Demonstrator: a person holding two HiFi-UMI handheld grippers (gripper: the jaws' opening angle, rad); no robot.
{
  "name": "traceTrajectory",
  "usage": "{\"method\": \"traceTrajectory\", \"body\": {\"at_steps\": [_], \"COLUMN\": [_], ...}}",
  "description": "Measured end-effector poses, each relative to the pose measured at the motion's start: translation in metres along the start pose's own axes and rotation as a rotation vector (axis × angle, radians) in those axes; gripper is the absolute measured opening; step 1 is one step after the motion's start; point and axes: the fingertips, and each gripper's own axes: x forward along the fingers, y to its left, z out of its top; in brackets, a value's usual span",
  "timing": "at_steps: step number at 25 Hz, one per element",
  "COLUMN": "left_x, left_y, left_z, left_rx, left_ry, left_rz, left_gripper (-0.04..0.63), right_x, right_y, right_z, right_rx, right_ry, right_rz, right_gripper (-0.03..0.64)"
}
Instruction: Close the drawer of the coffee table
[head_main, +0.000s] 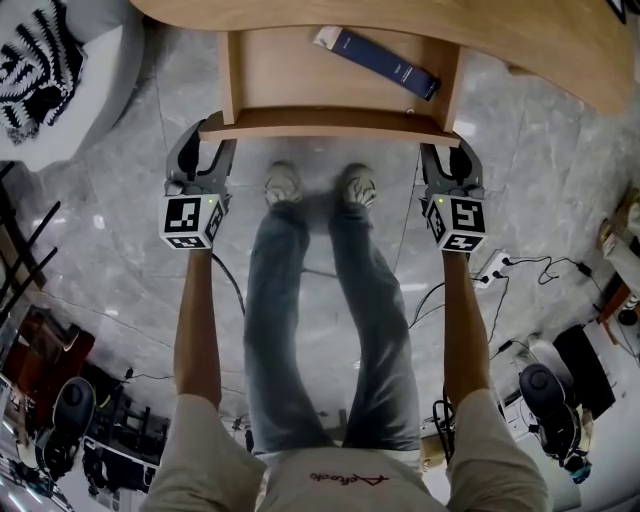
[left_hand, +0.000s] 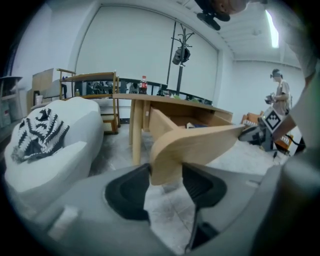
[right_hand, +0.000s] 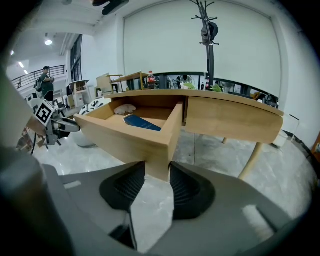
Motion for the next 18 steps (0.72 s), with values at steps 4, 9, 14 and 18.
{"method": "traceTrajectory", "body": {"at_steps": [4, 9, 14, 18], "left_x": [-0.002, -0.007, -0.012, -0.010], "left_y": [-0.001, -0.002, -0.002, -0.002], "left_z": [0.002, 0.014, 0.026, 0.027], "left_rx": [-0.015, -0.013, -0.023, -0.034], "left_ry": [0.020, 0.028, 0.051, 0.072], "left_rz": [-0.005, -0.011, -0.009, -0.018], "left_gripper": [0.206, 0.206, 0.206, 0.206], "right_x": [-0.003, -0.009, -0.015, -0.013], "right_y": [-0.001, -0.002, -0.002, -0.004], "right_z": [0.001, 0.011, 0.022, 0.024], "right_rx": [0.004, 0.013, 0.024, 0.033], "right_ry": [0.027, 0.033, 0.060, 0.079], "right_rz": [0.008, 0.012, 0.016, 0.012], "right_gripper": [0.153, 0.150, 0.150, 0.152]}}
